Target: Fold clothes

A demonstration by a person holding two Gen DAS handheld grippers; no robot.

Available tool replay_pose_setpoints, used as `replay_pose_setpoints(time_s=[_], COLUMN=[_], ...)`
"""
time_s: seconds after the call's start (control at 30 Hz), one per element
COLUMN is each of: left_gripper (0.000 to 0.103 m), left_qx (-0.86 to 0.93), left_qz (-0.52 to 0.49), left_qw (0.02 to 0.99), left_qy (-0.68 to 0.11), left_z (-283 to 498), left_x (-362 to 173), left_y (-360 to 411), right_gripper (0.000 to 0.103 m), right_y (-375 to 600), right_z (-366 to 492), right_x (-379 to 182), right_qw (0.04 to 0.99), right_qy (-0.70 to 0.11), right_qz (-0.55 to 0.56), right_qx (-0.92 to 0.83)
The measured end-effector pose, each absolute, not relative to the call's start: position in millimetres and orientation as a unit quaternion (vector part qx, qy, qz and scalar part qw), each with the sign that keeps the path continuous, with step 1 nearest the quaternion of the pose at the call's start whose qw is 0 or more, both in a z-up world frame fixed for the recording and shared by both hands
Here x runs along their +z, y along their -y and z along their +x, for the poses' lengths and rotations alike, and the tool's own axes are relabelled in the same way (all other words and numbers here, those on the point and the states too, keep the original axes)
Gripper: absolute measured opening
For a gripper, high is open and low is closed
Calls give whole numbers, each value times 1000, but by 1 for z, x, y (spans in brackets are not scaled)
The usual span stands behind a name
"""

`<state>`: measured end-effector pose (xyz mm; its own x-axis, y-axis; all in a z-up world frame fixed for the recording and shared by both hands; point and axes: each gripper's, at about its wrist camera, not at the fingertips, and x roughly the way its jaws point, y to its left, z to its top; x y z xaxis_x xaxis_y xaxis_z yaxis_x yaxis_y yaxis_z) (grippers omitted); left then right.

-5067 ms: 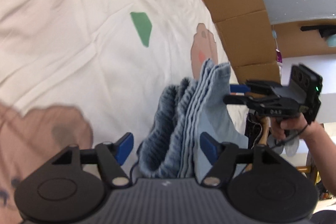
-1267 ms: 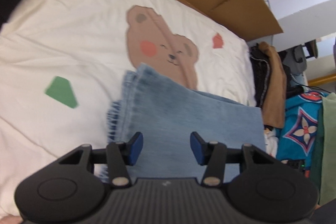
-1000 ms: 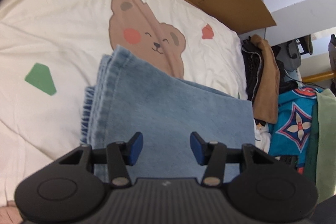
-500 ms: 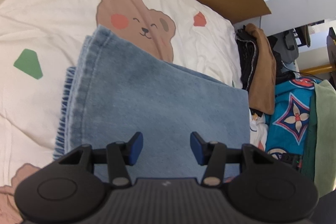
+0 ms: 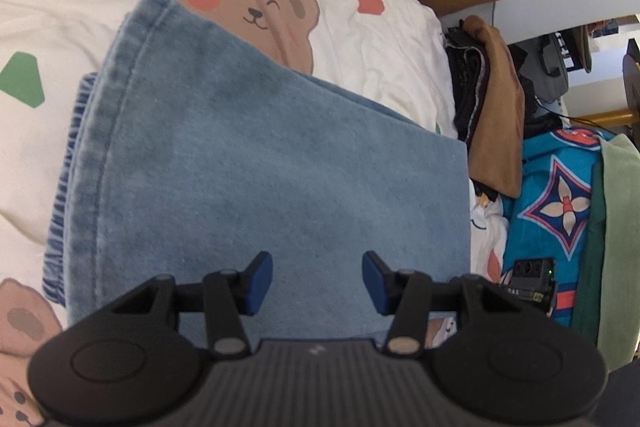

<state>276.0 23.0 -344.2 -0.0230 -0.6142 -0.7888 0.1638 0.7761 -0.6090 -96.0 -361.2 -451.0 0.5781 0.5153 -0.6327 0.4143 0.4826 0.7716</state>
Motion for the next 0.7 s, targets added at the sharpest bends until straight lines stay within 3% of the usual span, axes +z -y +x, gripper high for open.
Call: replay_pose_setpoints(time_s=[0.03, 0.1, 0.27, 0.53, 0.7], left_gripper=[52, 52, 52, 52, 52], left_qx=[-288, -289, -303, -318, -319], left_qz=[-172, -171, -158, -161, -149], left_qw=[677, 675, 670, 665, 657], left_qy=[-656, -657, -659, -657, -666], left_z=[275, 272, 268, 264, 263], left_x=[-345, -346, -349, -352, -362], left_y=[-22, -19, -6, 4, 9], right_gripper=[42, 27, 12, 8, 8], right_y=[359, 356, 351, 365, 368], right_z=[-99, -103, -106, -112, -118], right_x=[-448, -441, -419, -376, -417], right_qw=[732, 739, 750, 752, 715], right_qy=[-463, -473, -484, -437, -463], right_qz=[499, 479, 450, 490, 523], right_qx=[35, 28, 19, 60, 33])
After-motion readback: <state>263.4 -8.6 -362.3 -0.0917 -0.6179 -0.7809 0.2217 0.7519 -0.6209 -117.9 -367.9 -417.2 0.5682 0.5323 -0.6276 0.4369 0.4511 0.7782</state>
